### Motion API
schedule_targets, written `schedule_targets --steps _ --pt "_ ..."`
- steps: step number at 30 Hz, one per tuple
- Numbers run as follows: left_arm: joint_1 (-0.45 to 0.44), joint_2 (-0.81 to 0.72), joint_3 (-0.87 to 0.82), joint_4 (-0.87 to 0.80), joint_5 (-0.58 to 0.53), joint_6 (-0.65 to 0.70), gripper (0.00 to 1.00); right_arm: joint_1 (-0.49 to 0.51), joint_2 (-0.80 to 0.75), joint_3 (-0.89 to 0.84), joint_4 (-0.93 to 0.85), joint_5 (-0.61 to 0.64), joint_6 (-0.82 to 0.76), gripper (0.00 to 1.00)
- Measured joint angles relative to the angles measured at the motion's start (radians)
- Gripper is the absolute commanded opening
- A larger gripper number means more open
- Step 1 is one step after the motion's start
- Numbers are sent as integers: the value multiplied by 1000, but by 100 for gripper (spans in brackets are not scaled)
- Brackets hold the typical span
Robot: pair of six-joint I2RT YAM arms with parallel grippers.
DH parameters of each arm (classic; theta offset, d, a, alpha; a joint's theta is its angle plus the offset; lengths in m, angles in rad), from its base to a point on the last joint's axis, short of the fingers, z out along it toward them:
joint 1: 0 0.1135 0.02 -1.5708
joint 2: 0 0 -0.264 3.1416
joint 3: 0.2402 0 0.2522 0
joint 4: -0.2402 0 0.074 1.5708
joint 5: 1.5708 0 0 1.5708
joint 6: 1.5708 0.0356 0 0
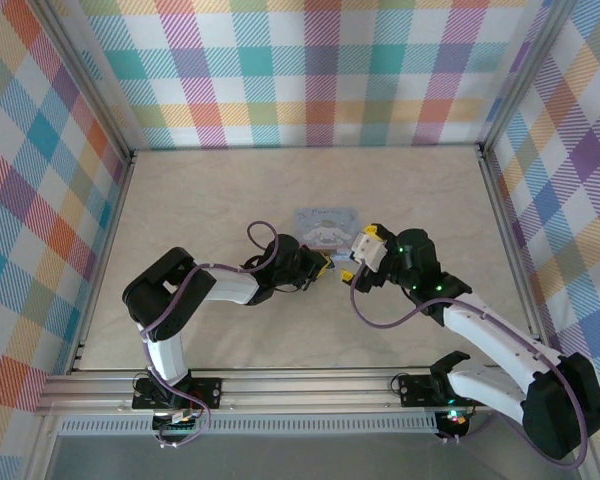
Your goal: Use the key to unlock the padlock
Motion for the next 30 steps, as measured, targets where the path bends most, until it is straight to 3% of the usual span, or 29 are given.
schedule_targets --steps 7,15,30 --pt "0 0 5 -8 1 0 8 64 17 -42 -4 61 -161 100" --pt "0 0 11 -21 1 -1 8 151 111 -69 10 165 -267 93" --pt "0 0 16 -26 5 -3 8 216 295 -56 61 244 -258 76"
